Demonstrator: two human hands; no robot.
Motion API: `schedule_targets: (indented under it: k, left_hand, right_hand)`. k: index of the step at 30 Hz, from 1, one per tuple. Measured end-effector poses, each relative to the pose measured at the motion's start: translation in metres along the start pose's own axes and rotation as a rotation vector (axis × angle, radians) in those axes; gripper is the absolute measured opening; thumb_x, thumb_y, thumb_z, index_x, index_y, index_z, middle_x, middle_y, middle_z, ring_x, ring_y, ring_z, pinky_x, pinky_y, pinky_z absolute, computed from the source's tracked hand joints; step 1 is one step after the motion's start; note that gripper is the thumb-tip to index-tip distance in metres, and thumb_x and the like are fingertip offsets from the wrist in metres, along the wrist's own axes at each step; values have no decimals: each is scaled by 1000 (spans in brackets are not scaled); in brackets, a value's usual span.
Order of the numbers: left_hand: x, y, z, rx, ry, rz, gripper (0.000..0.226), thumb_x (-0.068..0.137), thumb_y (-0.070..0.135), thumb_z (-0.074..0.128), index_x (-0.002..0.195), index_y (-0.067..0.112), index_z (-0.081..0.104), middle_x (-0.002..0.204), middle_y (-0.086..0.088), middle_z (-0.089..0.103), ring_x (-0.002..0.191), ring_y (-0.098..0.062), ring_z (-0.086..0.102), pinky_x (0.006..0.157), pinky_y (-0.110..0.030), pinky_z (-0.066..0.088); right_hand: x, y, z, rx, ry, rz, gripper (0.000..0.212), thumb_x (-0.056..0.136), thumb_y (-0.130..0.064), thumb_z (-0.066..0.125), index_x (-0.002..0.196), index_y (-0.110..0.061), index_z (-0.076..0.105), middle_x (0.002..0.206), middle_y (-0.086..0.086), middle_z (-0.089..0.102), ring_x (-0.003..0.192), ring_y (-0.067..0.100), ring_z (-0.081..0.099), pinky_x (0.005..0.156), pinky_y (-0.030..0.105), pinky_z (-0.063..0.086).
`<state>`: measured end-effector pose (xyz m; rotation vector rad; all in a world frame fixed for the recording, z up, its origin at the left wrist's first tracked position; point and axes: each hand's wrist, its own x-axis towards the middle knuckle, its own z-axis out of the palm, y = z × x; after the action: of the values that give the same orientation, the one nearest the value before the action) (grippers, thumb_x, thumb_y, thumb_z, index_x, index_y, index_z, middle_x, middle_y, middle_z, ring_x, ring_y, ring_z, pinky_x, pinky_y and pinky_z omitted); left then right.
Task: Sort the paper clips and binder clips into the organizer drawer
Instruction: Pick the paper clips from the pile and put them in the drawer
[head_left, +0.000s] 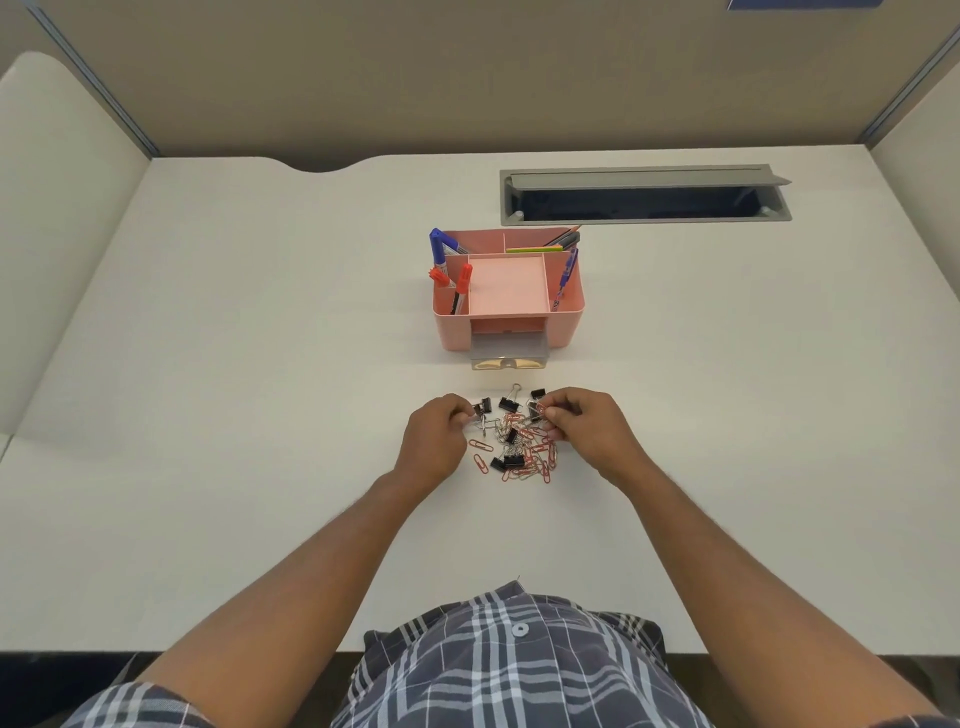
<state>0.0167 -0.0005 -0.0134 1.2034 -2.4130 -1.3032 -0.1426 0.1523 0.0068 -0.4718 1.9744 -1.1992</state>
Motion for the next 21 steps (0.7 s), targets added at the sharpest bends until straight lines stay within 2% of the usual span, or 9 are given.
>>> schedule_targets:
  k: [4, 6, 9, 11, 13, 14, 16, 18, 21]
  left_hand:
    - [-2, 1, -2, -42, 1, -9, 26, 94, 2, 50, 99, 15, 71, 103, 1, 69, 95, -12, 58, 79, -21, 38]
    - [-3, 1, -2, -49, 0, -11, 29, 94, 1, 49, 100, 17, 73, 106, 0, 69, 94, -12, 58, 80, -21, 38]
    - [-4, 2, -2, -64, -2, -25, 35, 93, 0, 47, 99, 20, 74, 104, 0, 69, 79, -6, 54, 69, -13, 38]
    - [-5, 3, -2, -70, 3, -22, 37, 92, -2, 47, 98, 22, 75, 104, 2, 69, 78, -8, 54, 66, -10, 37]
    - [-5, 4, -2, -75, 1, -19, 40, 92, -1, 46, 97, 26, 74, 97, 2, 68, 81, -11, 57, 68, -15, 40]
    - [-4, 4, -2, -114, 1, -45, 40, 92, 0, 45, 95, 28, 74, 88, 2, 67, 76, -11, 58, 68, -19, 44]
    - [-5, 6, -4, -288, 0, -147, 38, 93, 2, 44, 90, 28, 72, 71, -1, 63, 64, -11, 62, 70, -34, 54]
    - [-4, 5, -4, -377, -4, -209, 36, 94, 2, 43, 89, 24, 71, 67, -4, 67, 62, -11, 65, 77, -42, 57]
    - [-4, 7, -2, -440, -54, -246, 35, 95, 1, 43, 89, 19, 72, 64, -4, 69, 66, -18, 68, 80, -44, 60]
  right_hand:
    - [-1, 1, 0, 131, -21, 40, 17, 94, 3, 56, 100, -5, 70, 83, 9, 68, 70, 14, 67, 73, 26, 60]
    - [-1, 0, 1, 135, -11, 49, 18, 94, 3, 56, 97, -8, 71, 84, 9, 68, 72, 15, 68, 76, 29, 61]
    - [-2, -1, 1, 201, -21, 64, 19, 94, 3, 57, 94, -10, 70, 86, 11, 69, 79, 20, 71, 79, 32, 61]
    - [-1, -3, 2, 266, -36, 66, 19, 93, 4, 57, 94, -9, 71, 88, 12, 70, 82, 21, 72, 78, 31, 61]
    - [-1, -4, 4, 254, -32, 67, 19, 94, 4, 57, 92, -10, 71, 89, 12, 69, 80, 19, 71, 78, 30, 61]
    - [-1, -4, 4, 250, -30, 71, 19, 94, 3, 57, 92, -10, 71, 88, 12, 69, 79, 19, 70, 78, 31, 61]
    - [-1, -6, 6, 225, -23, 89, 19, 94, 1, 56, 93, -10, 71, 89, 11, 69, 76, 19, 69, 77, 33, 61]
    - [-3, -8, 9, 156, -26, 97, 18, 93, -2, 56, 96, -11, 72, 86, 8, 68, 72, 18, 65, 73, 34, 61]
    - [-5, -13, 18, 45, -88, 61, 20, 92, -8, 58, 103, -17, 72, 72, 2, 64, 61, 10, 59, 59, 21, 54]
